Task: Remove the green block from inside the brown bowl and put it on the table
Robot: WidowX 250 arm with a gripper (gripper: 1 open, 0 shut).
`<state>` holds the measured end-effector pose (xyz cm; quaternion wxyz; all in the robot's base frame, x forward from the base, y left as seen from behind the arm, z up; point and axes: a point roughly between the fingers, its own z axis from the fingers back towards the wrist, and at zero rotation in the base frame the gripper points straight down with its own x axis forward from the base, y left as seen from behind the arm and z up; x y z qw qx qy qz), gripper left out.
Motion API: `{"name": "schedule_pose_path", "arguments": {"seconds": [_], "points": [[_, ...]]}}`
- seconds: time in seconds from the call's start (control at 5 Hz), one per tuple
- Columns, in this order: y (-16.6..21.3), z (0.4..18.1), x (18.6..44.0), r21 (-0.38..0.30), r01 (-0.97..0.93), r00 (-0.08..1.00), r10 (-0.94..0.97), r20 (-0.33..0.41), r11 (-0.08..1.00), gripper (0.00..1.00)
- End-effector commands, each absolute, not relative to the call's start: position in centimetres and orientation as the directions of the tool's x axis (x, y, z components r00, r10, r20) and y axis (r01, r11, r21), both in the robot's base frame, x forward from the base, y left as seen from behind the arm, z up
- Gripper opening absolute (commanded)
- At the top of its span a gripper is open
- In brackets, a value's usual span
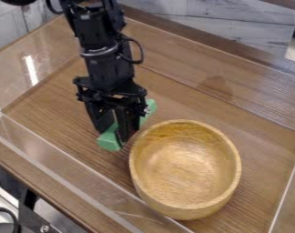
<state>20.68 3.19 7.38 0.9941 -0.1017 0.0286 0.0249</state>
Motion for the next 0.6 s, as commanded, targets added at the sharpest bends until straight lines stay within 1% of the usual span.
{"name": "schedule_pose_path", "arguments": {"seconds": [0.0, 0.2, 0.4], "points": [[3.55, 7.68, 21.23, -0.19, -0.055, 0.998, 0.05, -0.033, 0.98, 0.0], [3.59, 7.4, 21.28, -0.187, -0.057, 0.998, 0.051, -0.035, 0.981, 0.0], [3.76, 7.54, 21.41, -0.192, -0.058, 0.998, 0.053, -0.034, 0.98, 1.0]]}}
